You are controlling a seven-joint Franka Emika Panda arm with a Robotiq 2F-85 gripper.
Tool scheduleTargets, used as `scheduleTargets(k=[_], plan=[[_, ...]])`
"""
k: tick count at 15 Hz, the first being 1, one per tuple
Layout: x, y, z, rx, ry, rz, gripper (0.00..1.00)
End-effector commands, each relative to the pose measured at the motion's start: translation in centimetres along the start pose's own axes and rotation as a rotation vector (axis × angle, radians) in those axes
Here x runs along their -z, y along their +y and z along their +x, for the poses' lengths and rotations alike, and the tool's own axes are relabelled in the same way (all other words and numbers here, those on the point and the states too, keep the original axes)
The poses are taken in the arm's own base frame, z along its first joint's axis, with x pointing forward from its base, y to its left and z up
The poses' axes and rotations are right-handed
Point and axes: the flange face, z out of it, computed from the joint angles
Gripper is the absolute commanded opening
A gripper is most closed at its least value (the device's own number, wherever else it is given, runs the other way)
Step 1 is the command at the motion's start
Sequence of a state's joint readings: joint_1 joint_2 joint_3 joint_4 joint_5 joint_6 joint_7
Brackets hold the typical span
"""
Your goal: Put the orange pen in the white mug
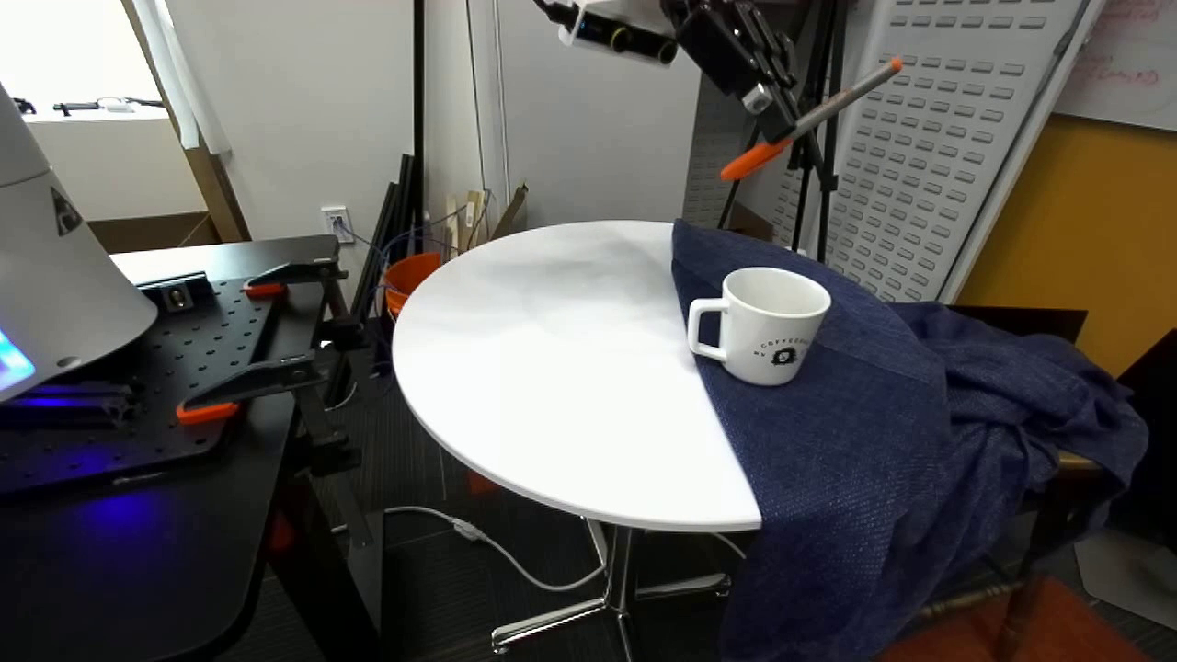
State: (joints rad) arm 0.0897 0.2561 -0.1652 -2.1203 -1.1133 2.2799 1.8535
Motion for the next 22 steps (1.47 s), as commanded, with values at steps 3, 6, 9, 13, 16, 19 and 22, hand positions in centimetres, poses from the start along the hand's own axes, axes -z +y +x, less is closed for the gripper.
scheduleTargets(k=[3,6,9,13,16,19,22], plan=[[-2.8,-1.4,-0.8,-0.054,0.062,-0.029,0.04],[-4.0,-2.1,-1.3,-0.071,0.089,-0.024,0.04],[-5.0,-2.9,-1.5,-0.076,0.100,-0.002,0.04],[-6.6,-3.9,-1.7,-0.080,0.093,0.037,0.04],[-7.9,-4.5,-2.0,-0.082,0.075,0.066,0.04],[-9.1,-5.0,-2.5,-0.075,0.050,0.078,0.04],[-9.8,-5.7,-3.4,-0.058,0.042,0.079,0.04]])
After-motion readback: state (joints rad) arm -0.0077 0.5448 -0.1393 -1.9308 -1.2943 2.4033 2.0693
